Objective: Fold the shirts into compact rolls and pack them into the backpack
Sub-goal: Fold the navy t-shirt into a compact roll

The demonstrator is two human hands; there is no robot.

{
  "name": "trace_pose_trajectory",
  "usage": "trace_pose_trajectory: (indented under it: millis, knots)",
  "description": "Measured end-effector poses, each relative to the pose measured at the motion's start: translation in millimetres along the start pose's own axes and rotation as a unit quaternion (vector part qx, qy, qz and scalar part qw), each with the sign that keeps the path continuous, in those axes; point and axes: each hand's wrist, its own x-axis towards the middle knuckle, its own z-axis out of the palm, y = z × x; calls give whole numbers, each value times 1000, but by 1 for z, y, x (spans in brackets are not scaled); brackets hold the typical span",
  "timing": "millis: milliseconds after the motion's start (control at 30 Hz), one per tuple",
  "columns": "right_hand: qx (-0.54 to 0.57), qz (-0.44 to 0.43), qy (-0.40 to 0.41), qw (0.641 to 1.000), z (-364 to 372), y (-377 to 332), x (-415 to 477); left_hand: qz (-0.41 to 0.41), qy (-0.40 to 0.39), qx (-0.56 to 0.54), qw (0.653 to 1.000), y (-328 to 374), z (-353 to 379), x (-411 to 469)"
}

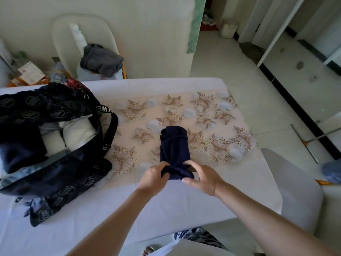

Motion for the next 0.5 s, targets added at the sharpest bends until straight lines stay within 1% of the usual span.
trace_pose_trajectory:
  millis: [33,67,133,167,200,233,267,300,333,367,400,433,500]
  knots:
    - [-16,6,-14,1000,-1,1,2,-8,-4,-4,1000,3,-4,8]
    - [-31,20,-10,999,-1,1,6,-17,-9,-10,1000,6,-7,16]
    - [-26,59,34,997,-1,1,18,-48,-2,-28,998,10,-12,30]
    - [-17,82,54,995,-1,1,26,-58,18,-17,998,11,-12,35]
    - [-11,100,64,993,-3,-1,33,-42,57,24,997,11,-12,39]
    - [-10,107,65,992,-4,-2,41,8,105,78,991,12,-9,41]
    - [-18,112,58,992,-4,-3,49,79,153,118,978,15,-4,42]
    - [-32,117,52,991,-4,-4,56,148,178,135,963,17,3,41]
    - [-41,127,54,990,-5,-6,63,202,169,146,954,20,10,40]
    - [-36,142,70,987,-5,-6,69,230,128,159,951,19,19,40]
    - [-19,160,98,982,-6,-6,73,227,68,177,955,17,28,40]
    - [8,177,130,976,-7,-3,77,198,5,196,960,13,36,41]
    - [43,190,183,964,-9,4,82,151,-76,234,957,2,43,46]
